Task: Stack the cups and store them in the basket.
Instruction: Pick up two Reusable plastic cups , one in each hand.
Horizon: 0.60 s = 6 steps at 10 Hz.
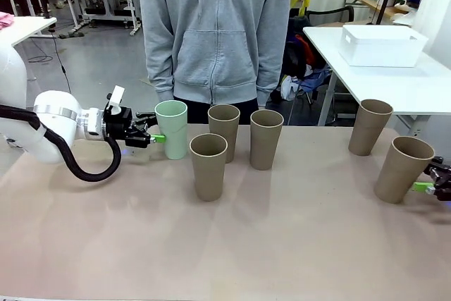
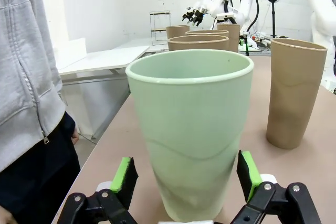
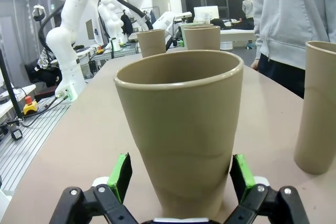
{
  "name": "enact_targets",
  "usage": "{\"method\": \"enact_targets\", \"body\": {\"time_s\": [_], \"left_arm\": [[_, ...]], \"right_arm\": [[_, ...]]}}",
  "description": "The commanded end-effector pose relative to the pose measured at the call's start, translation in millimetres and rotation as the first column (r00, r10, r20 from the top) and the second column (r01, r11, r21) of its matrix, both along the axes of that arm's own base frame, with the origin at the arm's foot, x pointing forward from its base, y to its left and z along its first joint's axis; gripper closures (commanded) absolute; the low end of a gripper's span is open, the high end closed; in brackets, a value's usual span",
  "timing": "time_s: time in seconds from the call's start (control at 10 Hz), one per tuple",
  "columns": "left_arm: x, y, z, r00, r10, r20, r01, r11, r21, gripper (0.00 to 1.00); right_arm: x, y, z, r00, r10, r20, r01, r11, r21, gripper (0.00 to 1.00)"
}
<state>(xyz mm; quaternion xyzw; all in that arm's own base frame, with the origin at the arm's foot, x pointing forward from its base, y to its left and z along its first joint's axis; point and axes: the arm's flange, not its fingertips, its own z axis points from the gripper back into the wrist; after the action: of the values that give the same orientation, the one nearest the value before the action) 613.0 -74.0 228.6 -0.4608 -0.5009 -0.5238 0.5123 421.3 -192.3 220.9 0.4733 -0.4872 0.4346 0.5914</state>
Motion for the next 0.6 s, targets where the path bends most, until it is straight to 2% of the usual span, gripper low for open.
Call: {"method": "enact_targets", "body": {"time_s": [0.0,0.5], "left_arm": [[4,-9,2,1.0,-0.021,0.007,0.021,1.0,0.004,0.0],[6,-32,2,0.999,-0.039,0.01,0.039,0.999,-0.014,0.0]], "right_arm": [[6,13,-1,1.0,-0.008,0.02,0.008,1.0,0.018,0.0],[13,30,-1,1.0,0.007,0.003,-0.007,0.999,0.036,0.0]]}}
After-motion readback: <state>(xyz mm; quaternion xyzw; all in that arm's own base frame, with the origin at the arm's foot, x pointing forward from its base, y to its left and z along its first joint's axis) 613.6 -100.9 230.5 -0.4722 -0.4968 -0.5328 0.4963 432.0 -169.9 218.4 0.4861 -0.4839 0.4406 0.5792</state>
